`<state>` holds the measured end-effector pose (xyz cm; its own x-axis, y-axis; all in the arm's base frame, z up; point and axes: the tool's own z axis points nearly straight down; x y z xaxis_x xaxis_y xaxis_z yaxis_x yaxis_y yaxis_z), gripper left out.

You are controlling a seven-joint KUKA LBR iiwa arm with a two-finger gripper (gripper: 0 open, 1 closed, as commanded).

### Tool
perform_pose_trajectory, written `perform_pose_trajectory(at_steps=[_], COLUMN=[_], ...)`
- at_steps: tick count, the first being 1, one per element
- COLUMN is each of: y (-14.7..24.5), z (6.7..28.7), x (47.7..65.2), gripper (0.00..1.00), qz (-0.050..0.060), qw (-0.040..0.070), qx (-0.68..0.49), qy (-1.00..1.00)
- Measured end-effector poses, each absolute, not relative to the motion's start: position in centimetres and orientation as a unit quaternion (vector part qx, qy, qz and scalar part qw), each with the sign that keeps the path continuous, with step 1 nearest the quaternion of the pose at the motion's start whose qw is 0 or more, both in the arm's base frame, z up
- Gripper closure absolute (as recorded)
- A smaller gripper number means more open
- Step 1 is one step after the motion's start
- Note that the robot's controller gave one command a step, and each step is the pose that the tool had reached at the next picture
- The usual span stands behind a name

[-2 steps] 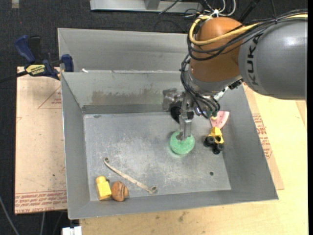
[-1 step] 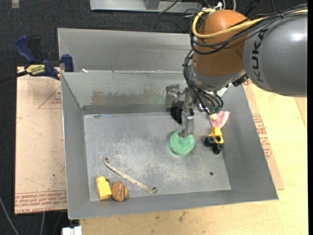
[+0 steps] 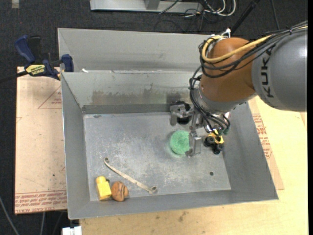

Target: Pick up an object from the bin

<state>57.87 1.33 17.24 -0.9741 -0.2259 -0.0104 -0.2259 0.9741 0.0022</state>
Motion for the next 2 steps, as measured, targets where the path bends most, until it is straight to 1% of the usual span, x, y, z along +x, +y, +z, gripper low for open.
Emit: perform_pose_trajectory(at_steps=[1, 2], y=[-1.29, -1.30], z=[13.44, 13.44], x=[56.49, 56.49], gripper=[1.00, 0.00], qz=[0.001, 0.001], qw=[0.000, 0.000], qx=[-0.003, -0.003], qy=[1.000, 1.000])
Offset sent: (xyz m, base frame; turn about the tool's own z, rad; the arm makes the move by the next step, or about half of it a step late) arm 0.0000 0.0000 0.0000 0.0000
